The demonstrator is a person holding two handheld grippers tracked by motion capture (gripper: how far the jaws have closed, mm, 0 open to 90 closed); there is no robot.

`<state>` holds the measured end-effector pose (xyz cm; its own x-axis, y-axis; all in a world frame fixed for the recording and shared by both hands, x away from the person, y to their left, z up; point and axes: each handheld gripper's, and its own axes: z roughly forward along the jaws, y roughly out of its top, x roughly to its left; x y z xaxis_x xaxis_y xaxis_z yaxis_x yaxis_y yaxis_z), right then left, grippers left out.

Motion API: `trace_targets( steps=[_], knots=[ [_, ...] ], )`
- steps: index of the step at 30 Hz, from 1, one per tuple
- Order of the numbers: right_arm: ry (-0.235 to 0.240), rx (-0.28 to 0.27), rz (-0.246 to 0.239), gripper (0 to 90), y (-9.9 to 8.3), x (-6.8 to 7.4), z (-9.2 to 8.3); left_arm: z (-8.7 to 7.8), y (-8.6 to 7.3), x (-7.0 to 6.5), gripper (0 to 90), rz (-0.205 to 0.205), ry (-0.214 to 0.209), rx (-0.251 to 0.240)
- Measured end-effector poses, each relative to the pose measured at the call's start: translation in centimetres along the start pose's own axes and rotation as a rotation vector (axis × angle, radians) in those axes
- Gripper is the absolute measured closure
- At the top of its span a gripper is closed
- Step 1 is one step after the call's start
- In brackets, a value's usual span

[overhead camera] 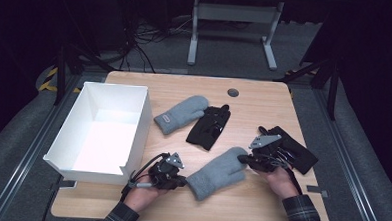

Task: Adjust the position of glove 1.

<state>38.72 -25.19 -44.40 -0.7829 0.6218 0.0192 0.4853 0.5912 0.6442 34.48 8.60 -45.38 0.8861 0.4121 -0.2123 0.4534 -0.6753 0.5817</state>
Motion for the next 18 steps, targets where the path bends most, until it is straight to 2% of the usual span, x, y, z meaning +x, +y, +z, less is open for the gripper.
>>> trace_targets(
  steps=[8, 13, 15, 18],
  knots=[
    [-0.005, 0.0, 0.007, 90.0, -1.7, 1.8, -1.4, 0.0, -0.1, -0.1, 85.6, -0.003, -0.005, 0.005],
    [-0.005, -0.021, 0.007, 90.0, -1.9, 1.8, -1.6, 0.0, -0.1, -0.1, 84.3, -0.006, 0.001, 0.0],
    [-0.013, -0.05, 0.008, 79.9, -1.9, 1.8, -2.1, -0.2, -0.1, 0.0, 80.3, -0.014, 0.003, -0.002],
    [-0.046, -0.097, 0.017, 65.6, -2.0, 1.7, -3.0, -0.8, 0.1, -0.1, 65.7, -0.02, 0.026, -0.019]
  ],
)
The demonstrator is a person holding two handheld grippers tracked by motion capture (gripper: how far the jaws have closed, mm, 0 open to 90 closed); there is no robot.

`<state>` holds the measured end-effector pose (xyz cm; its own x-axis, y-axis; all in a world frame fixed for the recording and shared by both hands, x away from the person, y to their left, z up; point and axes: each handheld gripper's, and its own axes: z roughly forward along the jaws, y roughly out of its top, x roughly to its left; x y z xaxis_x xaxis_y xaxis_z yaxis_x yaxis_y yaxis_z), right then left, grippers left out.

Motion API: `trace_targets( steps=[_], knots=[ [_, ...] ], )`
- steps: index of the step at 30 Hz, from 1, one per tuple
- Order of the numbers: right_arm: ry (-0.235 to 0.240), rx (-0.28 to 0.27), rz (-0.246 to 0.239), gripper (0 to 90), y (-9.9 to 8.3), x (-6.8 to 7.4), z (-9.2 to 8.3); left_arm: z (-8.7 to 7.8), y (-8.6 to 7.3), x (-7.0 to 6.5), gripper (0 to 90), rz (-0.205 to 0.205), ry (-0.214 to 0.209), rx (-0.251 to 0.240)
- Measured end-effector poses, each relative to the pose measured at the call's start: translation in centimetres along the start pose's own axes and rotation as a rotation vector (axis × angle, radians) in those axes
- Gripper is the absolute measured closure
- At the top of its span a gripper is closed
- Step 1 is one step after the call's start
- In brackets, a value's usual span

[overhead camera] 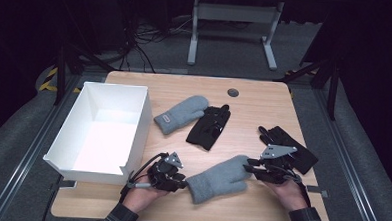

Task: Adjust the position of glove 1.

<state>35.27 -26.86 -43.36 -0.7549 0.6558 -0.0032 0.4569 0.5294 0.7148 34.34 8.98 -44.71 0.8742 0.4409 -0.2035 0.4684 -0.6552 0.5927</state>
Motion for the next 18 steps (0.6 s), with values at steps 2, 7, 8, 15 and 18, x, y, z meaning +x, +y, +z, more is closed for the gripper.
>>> trace_targets(
  steps=[2, 7, 8, 15, 18],
  knots=[
    [-0.041, -0.018, 0.017, 54.7, -0.4, -0.4, -0.5, -0.5, 0.1, -0.2, 54.1, 0.009, 0.01, -0.022],
    [-0.09, -0.025, 0.071, 41.4, -1.7, -1.4, -1.2, -1.6, 0.6, -0.3, 41.9, 0.016, 0.021, -0.078],
    [-0.097, -0.026, 0.08, 38.7, -2.0, -1.6, -1.3, -1.7, 0.7, -0.4, 41.9, 0.018, 0.033, -0.081],
    [-0.127, -0.004, 0.12, 27.5, -4.3, -2.5, -2.0, -1.7, 1.9, 0.2, 34.0, 0.002, 0.099, -0.119],
    [-0.124, 0.014, 0.127, 25.1, -5.1, -2.7, -1.9, -1.6, 2.7, 0.6, 31.6, -0.001, 0.124, -0.118]
  ],
)
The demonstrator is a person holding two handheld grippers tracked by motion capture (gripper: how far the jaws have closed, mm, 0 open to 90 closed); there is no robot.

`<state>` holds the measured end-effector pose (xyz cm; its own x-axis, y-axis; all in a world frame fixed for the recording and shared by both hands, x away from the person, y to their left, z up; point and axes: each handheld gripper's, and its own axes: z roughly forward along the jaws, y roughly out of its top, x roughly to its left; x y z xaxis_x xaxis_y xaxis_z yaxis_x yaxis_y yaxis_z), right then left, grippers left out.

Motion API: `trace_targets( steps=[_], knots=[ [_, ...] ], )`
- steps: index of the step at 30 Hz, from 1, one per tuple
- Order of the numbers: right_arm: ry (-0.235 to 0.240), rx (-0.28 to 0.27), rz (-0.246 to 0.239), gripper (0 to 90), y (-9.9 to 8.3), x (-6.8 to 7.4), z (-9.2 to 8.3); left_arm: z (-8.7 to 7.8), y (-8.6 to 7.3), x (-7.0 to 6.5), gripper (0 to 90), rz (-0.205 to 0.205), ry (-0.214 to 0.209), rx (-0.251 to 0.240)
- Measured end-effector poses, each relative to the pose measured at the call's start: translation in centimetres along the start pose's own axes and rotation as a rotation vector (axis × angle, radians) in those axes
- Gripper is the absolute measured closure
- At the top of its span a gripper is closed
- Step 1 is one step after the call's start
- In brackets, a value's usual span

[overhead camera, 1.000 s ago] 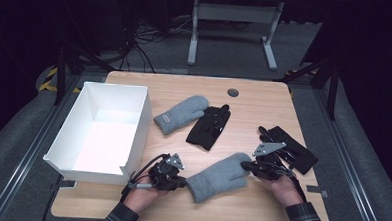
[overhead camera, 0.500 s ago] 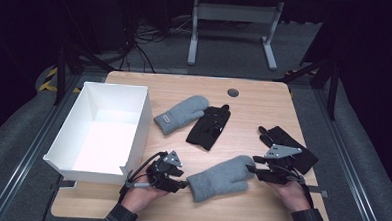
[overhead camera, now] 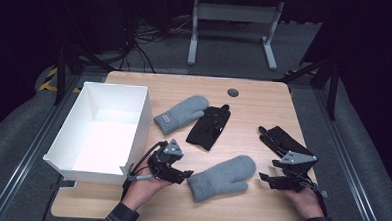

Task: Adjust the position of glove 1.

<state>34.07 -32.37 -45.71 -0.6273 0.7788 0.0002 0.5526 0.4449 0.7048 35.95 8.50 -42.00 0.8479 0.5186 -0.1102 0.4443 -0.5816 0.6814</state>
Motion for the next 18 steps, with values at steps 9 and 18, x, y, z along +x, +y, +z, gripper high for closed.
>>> trace_targets(
  steps=[9, 18],
  knots=[
    [0.008, 0.005, -0.032, 17.7, -0.8, 0.3, 0.2, 0.8, 1.2, 1.6, 31.4, -0.039, 0.063, -0.019],
    [0.01, -0.041, -0.046, 14.8, -1.3, 0.3, 0.4, 2.2, 3.1, 3.9, 35.6, -0.082, 0.15, -0.028]
  ],
)
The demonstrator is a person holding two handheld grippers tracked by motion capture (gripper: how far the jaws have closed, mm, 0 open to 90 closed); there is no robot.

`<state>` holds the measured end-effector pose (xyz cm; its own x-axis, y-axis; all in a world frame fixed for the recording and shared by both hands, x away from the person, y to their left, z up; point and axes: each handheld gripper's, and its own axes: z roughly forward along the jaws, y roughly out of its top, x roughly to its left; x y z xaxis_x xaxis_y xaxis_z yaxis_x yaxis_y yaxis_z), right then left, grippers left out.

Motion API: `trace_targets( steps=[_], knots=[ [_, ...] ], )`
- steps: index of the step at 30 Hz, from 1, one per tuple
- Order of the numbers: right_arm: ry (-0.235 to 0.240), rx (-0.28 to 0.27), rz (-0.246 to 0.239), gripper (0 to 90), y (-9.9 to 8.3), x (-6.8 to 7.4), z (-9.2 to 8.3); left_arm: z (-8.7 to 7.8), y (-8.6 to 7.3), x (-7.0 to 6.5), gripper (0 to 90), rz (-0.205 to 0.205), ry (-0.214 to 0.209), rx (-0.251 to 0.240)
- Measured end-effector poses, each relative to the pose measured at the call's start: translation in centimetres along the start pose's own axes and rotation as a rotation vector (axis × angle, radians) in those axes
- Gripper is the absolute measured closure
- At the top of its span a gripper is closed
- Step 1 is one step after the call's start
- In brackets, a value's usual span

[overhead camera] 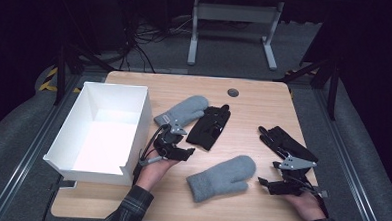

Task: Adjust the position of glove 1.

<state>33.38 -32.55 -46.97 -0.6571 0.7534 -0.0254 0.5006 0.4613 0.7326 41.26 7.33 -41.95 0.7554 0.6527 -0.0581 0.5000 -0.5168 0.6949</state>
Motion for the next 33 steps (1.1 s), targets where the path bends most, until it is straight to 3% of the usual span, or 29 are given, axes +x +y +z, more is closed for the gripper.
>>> trace_targets(
  steps=[3, 5, 7, 9, 20, 24, 33],
  knots=[
    [0.0, 0.0, 0.0, 14.8, 0.0, 0.0, 0.0, 0.6, 0.6, 0.7, 35.8, 0.0, 0.016, -0.011],
    [0.0, -0.001, -0.001, 14.8, 0.0, 0.0, 0.0, 1.1, 1.2, 1.3, 35.9, -0.007, 0.025, 0.007],
    [0.0, -0.001, -0.001, 14.8, 0.0, 0.0, 0.0, 1.5, 1.7, 2.1, 36.4, -0.016, 0.035, -0.018],
    [-0.001, -0.001, 0.0, 14.8, 0.0, 0.0, 0.0, 1.9, 2.2, 2.7, 37.9, -0.016, 0.049, 0.011],
    [-0.004, -0.003, 0.004, 15.4, 0.0, 0.0, 0.0, 4.5, 5.2, 6.6, 41.2, -0.012, 0.086, 0.046],
    [-0.005, -0.003, 0.005, 15.6, 0.0, 0.0, 0.0, 5.5, 5.1, 7.4, 43.9, -0.019, 0.103, 0.073],
    [-0.007, -0.004, 0.007, 15.8, -0.1, 0.0, 0.0, 6.9, 4.4, 8.1, 47.1, -0.038, 0.085, 0.111]
  ],
)
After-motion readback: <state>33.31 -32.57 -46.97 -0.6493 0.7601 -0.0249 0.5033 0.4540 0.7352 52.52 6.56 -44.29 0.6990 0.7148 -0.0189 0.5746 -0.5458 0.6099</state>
